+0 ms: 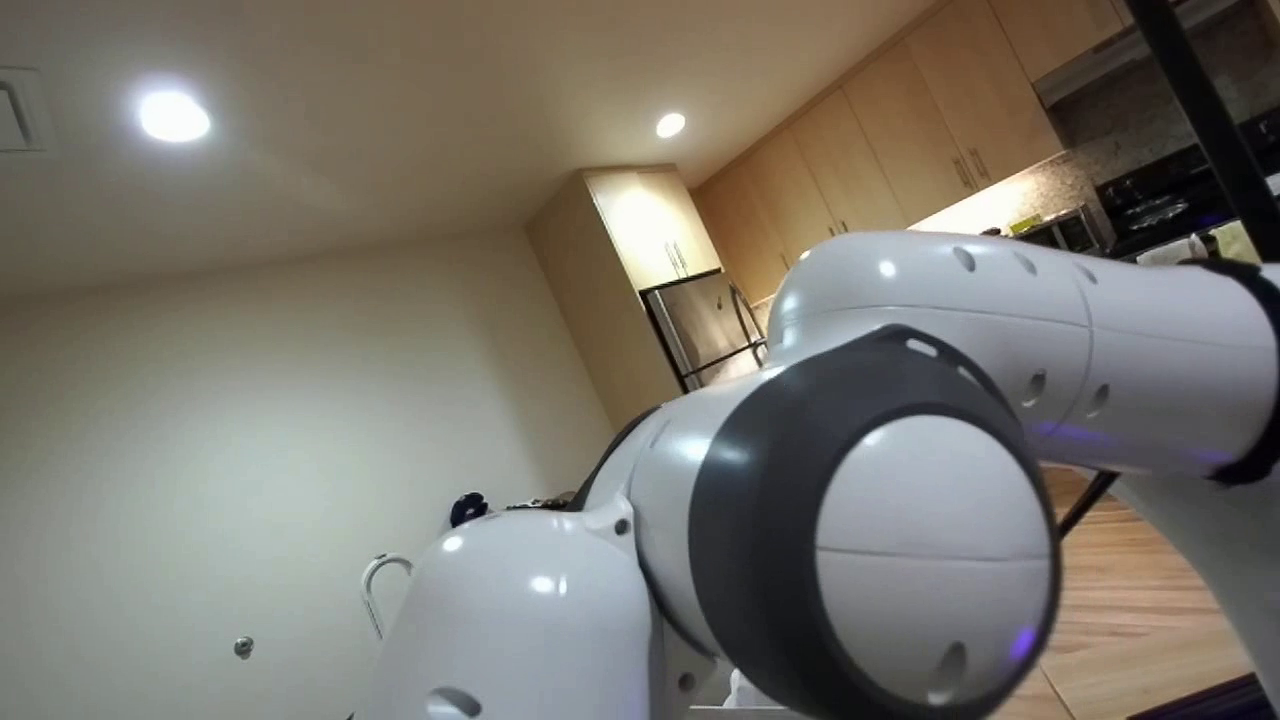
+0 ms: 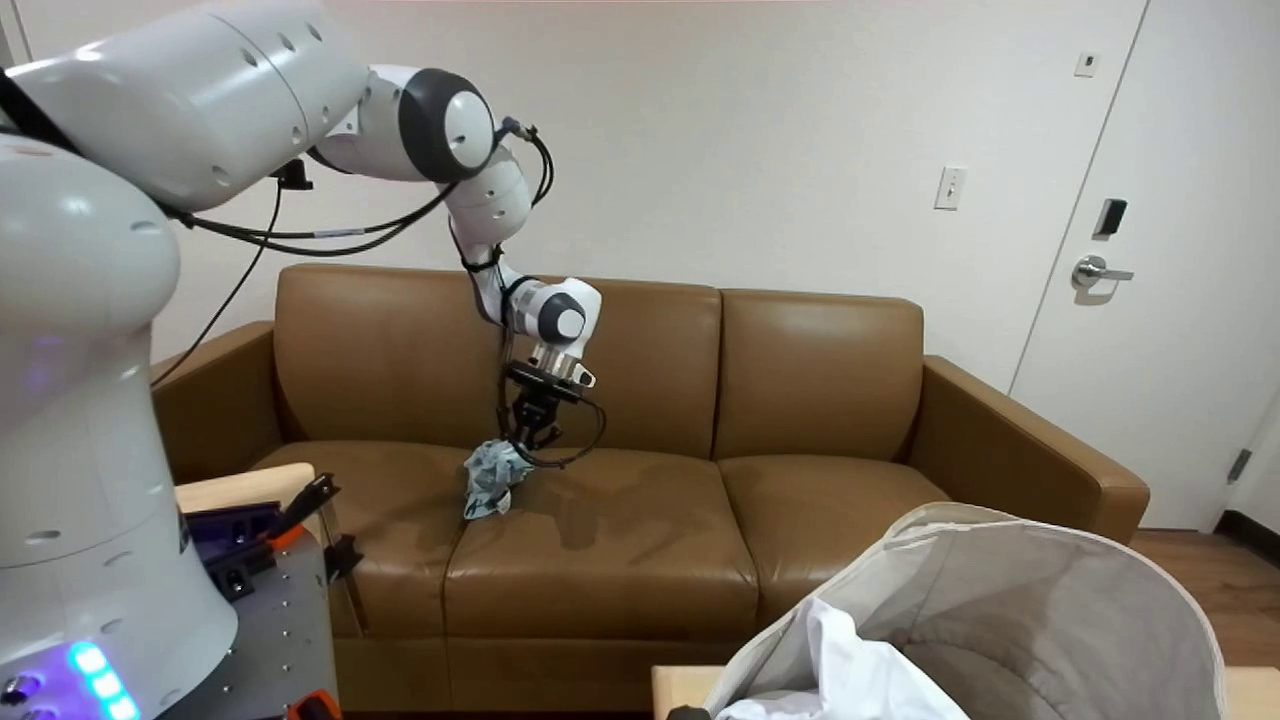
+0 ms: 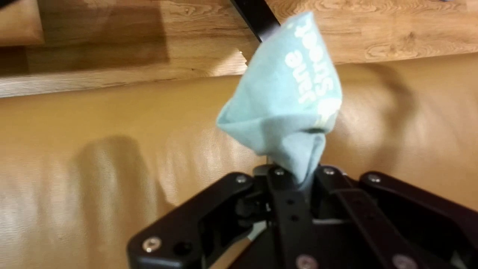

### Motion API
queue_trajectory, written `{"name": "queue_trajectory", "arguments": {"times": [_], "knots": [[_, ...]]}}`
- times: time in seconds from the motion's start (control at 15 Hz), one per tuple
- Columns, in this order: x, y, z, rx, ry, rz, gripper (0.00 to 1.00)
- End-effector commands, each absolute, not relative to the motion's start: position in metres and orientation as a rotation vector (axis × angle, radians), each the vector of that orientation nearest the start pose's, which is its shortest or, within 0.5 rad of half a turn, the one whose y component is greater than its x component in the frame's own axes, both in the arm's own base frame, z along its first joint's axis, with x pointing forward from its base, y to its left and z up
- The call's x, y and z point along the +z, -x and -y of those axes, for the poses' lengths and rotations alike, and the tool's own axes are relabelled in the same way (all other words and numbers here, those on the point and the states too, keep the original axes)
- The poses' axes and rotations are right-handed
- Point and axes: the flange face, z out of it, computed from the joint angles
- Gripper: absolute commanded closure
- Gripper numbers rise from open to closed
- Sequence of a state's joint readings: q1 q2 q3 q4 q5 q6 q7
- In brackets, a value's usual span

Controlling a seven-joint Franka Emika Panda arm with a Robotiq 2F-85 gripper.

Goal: Move all the clothes from the couch and put them in the carrier bag

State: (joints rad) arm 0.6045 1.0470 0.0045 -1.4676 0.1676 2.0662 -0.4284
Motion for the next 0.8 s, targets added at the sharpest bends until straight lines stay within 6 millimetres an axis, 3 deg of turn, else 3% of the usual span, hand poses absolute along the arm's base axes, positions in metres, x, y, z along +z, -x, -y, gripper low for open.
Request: {"name": "queue_trajectory", "arguments": {"times": [0.0, 0.27, 0.53, 0.6, 0.73], "knots": [[0.081, -0.551, -0.331, 0.599, 2.831, 1.195, 0.96], [0.157, -0.581, -0.292, 0.424, 3.06, 0.987, 0.96], [0.251, -0.585, -0.271, 0.188, 3.247, 0.812, 0.96], [0.213, -0.604, -0.28, 0.287, 3.177, 0.884, 0.89], [0.248, -0.598, -0.277, 0.217, 3.215, 0.837, 0.89]]}}
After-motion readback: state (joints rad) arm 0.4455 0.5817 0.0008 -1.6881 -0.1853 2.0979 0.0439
